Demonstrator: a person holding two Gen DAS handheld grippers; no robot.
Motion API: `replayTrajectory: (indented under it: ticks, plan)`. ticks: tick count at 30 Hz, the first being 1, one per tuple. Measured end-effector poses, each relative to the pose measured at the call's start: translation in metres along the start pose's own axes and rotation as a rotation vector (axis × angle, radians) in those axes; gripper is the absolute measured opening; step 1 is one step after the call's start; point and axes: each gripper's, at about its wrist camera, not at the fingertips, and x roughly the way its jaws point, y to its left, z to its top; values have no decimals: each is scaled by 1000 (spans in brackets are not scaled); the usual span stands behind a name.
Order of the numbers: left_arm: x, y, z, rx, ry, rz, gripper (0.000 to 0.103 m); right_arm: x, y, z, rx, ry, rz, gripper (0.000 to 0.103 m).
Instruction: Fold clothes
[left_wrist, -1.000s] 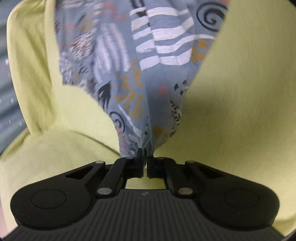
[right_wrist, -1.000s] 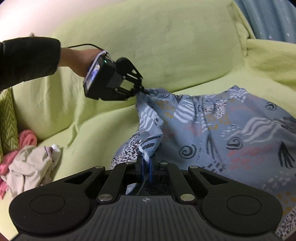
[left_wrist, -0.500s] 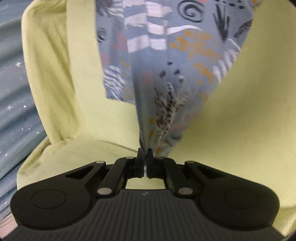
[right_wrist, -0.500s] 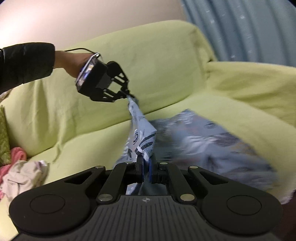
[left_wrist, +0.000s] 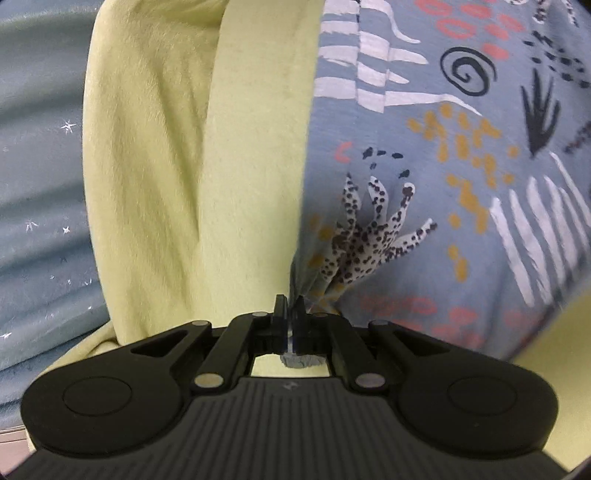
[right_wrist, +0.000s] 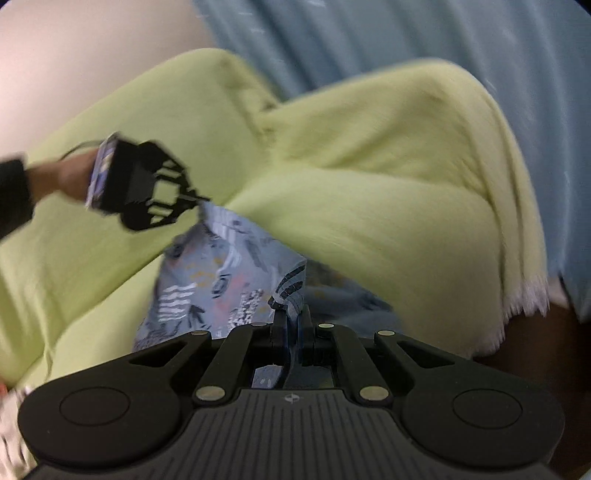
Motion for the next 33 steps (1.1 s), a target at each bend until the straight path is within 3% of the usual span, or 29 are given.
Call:
replayTrajectory:
  ticks: [5, 8, 10, 15, 19, 22, 29, 33]
  plan:
    - [36, 0, 15, -34, 10, -17, 2, 18, -22, 6, -9, 66, -63, 4]
    - [47, -1, 17, -72, 50, 4, 13, 31, -33, 3, 37, 131, -95, 11]
    - [51, 2, 14, -105, 83, 32, 32, 30, -33, 3, 26, 118, -131, 17]
    - [34, 8, -18, -253, 163, 75, 33, 20, -40, 2, 57, 53, -200, 20]
    - [0, -1, -28, -383, 155, 93, 34, 12, -49, 6, 98, -4, -222, 22]
    - [-31, -12, -27, -530, 105, 95, 38, 11, -47, 5, 115, -16, -147, 25]
    - [-118, -48, -7, -1138, -52, 26, 40, 17, -24, 0, 60, 37, 16, 27]
    - [-158, -80, 13, -1246, -48, -20, 46, 11, 8, -10, -88, 78, 169, 31]
